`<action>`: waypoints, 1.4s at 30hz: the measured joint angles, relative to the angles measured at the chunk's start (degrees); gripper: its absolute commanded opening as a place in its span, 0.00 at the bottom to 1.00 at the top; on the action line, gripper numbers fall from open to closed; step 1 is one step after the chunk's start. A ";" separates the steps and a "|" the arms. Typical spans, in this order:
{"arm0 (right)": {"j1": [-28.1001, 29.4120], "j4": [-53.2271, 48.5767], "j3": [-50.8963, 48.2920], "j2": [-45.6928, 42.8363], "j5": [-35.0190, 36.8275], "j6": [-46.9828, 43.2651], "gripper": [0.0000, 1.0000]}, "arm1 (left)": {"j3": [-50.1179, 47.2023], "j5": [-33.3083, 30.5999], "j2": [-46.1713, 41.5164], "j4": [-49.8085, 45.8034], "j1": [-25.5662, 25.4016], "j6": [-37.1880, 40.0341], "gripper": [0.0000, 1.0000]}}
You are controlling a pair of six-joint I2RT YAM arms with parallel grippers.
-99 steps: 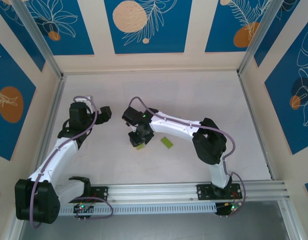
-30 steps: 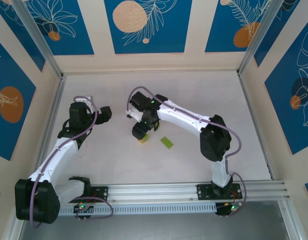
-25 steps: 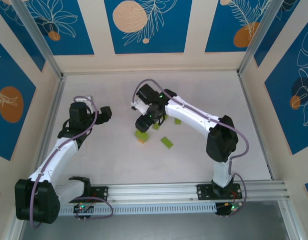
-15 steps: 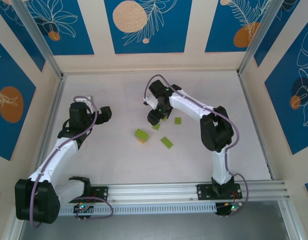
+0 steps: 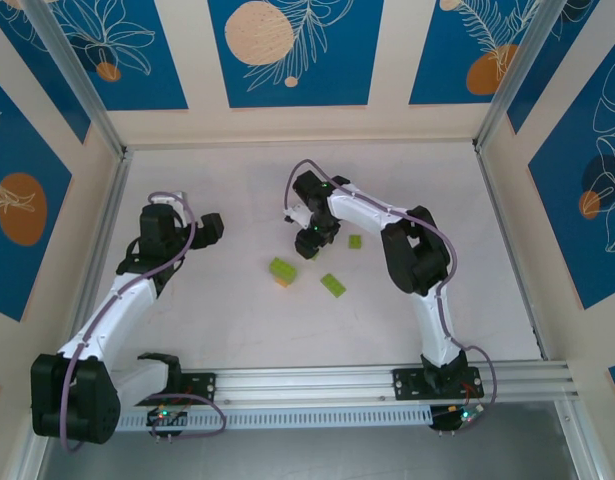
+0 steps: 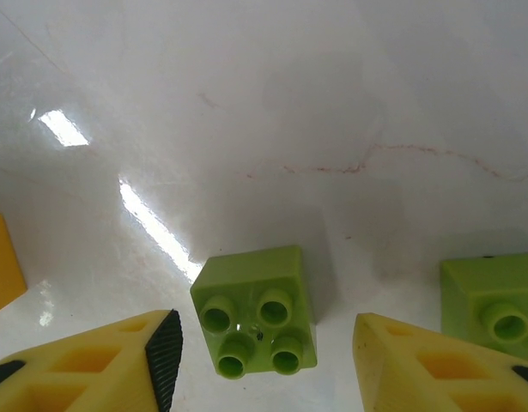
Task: Assemble a carrot with lego
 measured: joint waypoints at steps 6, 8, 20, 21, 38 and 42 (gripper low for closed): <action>0.04 -0.02 0.02 1.40 0.02 0.00 0.53 | 0.00 -0.02 0.04 0.00 0.00 0.02 0.95; 0.09 -0.02 0.00 1.88 0.02 -0.02 0.52 | 0.00 -0.02 0.04 0.00 0.00 0.02 0.95; 0.46 -0.24 0.02 2.43 0.07 0.20 0.37 | 0.00 0.00 0.04 0.02 0.00 0.02 0.95; 0.46 -0.31 0.00 2.32 0.22 0.26 0.37 | 0.00 0.00 0.04 0.00 0.00 0.02 0.95; 9.11 -13.42 9.94 -9.57 0.85 11.30 0.36 | 0.00 0.02 0.44 0.04 0.00 0.02 0.95; 11.26 -15.61 11.67 -8.83 0.83 12.59 0.36 | 0.00 0.02 0.44 0.04 0.00 0.02 0.95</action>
